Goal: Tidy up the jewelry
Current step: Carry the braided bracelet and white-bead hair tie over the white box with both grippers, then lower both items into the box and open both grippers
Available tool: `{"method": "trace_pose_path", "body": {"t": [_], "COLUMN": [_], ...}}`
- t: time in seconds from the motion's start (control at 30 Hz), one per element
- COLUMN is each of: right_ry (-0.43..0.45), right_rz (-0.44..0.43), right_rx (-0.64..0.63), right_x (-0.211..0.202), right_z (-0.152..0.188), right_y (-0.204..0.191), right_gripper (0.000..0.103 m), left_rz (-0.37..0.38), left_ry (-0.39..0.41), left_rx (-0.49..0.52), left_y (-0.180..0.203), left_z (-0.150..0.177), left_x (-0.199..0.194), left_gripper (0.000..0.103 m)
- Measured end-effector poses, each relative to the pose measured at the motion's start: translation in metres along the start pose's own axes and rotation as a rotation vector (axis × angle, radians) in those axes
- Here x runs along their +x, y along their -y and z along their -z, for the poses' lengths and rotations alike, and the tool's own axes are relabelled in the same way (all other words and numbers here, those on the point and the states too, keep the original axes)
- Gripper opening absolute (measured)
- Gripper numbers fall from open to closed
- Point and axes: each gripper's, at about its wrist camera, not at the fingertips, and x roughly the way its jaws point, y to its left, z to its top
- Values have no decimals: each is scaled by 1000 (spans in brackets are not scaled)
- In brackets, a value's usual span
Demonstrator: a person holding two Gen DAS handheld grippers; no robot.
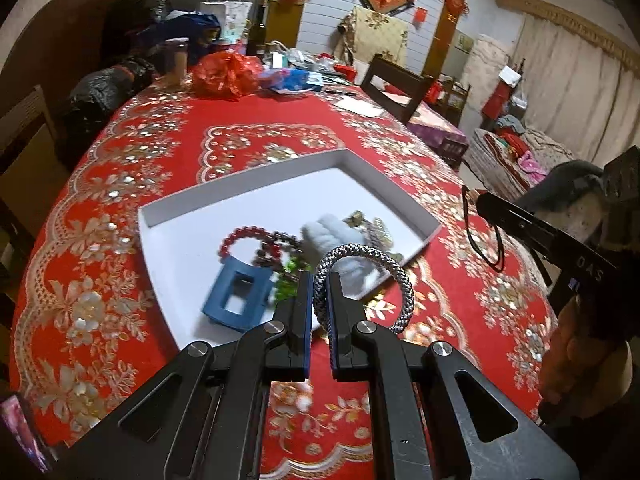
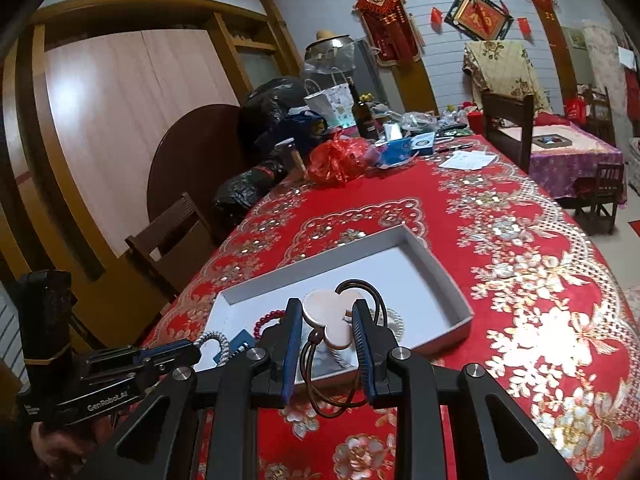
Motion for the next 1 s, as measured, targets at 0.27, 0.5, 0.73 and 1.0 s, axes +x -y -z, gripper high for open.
{"method": "trace_pose_path", "body": {"t": [0.27,0.5,0.73,1.0], "right_ry": [-34,-105,-130,-71], "right_rz": [-141,-133,-109,-132], "right_rx": [67,68,52,66], "right_x": [50,96,115,97], "right_z": [-1,6,15,7], "right_y": [-6,-4,-1,-2], "right_gripper": [24,24,25,44], "left_rz": [-106,-172,-190,-192], "left_ry": [-17,-45,-58,-35], "left_rx": [-83,-92,-103,-139], "left_y": [-42,-59,-67,-71], "left_z": [-7,-4,2,3], "left_x": [26,49,61,49], "left_gripper": [5,5,5,38]}}
